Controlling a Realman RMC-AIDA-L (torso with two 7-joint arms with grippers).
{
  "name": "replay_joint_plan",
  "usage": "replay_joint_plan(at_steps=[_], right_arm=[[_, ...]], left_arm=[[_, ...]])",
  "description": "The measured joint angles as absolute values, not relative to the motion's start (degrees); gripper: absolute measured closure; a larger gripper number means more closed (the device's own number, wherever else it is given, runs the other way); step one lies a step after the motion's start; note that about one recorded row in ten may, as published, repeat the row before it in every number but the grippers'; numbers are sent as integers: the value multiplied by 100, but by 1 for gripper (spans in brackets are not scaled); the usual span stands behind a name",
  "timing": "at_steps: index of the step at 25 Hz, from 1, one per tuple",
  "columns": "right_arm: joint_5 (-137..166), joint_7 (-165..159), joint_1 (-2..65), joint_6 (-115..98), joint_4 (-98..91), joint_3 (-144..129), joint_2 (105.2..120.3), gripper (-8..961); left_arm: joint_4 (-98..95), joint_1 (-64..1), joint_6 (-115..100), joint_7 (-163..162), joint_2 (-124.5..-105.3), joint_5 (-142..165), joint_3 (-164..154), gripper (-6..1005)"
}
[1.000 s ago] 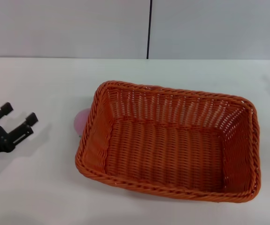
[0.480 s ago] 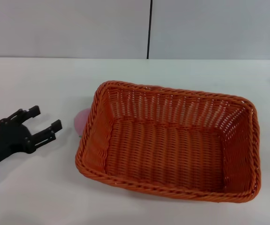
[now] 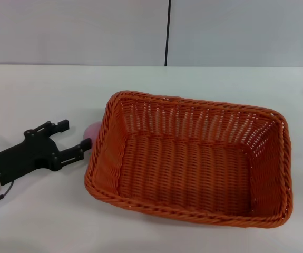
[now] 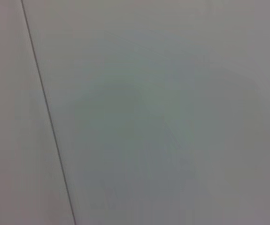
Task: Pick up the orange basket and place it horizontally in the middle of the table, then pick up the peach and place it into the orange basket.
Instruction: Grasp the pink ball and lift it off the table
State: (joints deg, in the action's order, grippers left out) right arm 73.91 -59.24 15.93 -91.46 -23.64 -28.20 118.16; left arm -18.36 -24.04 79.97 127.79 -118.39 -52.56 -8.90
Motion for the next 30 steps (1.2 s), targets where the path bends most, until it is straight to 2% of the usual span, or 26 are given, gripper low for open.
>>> replay_joint_plan(at_steps=[30], right_arm=[[7392, -5835, 1546, -9099, -2224, -2681, 11813, 520]], left_arm=[[-1482, -2640, 7628, 12779, -11847, -5256, -1227, 291]])
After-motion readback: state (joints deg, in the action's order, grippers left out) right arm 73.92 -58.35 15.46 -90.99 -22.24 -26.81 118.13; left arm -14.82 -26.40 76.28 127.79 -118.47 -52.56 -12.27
